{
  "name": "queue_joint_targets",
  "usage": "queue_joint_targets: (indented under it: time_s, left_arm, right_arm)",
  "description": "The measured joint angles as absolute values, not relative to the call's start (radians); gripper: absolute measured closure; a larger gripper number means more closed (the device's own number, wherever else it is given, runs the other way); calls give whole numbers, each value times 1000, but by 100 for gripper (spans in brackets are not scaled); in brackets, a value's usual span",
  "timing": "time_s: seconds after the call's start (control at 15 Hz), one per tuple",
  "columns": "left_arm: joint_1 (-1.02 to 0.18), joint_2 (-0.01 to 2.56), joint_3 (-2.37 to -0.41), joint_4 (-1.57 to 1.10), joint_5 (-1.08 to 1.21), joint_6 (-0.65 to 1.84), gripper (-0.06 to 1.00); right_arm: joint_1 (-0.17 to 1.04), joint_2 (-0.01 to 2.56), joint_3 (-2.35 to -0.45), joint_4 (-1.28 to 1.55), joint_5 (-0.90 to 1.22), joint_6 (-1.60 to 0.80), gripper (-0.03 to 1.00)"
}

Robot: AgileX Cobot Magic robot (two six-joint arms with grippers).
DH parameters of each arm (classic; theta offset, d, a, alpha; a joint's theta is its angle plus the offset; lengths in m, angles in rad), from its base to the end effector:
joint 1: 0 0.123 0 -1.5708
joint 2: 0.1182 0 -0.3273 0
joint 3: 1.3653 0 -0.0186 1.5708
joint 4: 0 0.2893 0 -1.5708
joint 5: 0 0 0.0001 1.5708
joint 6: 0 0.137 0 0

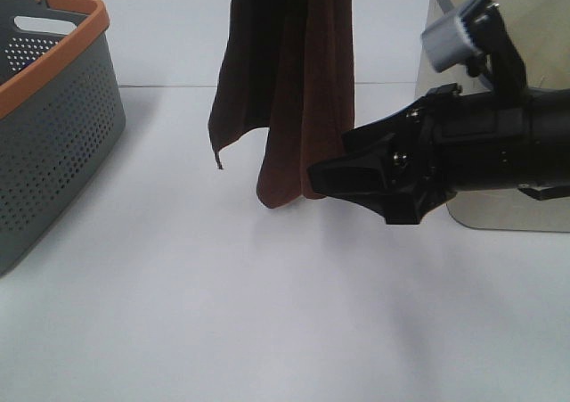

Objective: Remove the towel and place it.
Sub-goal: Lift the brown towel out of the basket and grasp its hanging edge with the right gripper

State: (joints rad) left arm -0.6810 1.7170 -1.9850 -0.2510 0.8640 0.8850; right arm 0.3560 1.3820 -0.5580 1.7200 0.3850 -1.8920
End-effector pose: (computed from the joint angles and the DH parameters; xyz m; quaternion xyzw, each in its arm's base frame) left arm 0.3479 -0.3152 0.4933 0.5880 0.6218 -0.0714 0.5124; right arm 0.2661 0.1533 0.1893 -0.3051 0.8352 0.2112 0.4059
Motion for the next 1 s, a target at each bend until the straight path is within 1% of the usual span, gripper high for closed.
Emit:
queue_joint_targets:
  time_s: [0.07,0.2,0.33,0.47,0.53,0.67,0.73,1.0]
  left_arm:
    - [-681,1717,-1985,-251,864,885,94]
    - [-681,1717,-1985,-251,864,885,94]
    - [-681,1717,-1985,-251,864,885,94]
    - [-681,1717,-1985,-251,864,885,94]
    - [-681,1717,-1985,-251,864,885,94]
    - [-681,1717,-1985,-251,864,885,94]
    - [-681,1717,-1985,-251,864,885,94]
    - [-681,1717,-1985,-251,864,885,94]
  right_arm:
    - [383,1401,-571,1723,320,-1898,39]
    - [392,1425,-590,1727,296,-1903,39]
    - [392,1453,-600,1731,302,-1911,39]
    - [392,1490,-600,1731,361,-1917,40]
    - [392,1512,-600,1731,395,-1918,42]
    - [395,1537,-600,1730,431,-1918,49]
    - [396,1537,-600,1730,440,-1918,55]
    - [397,1537,-622,1730,464,-1918,58]
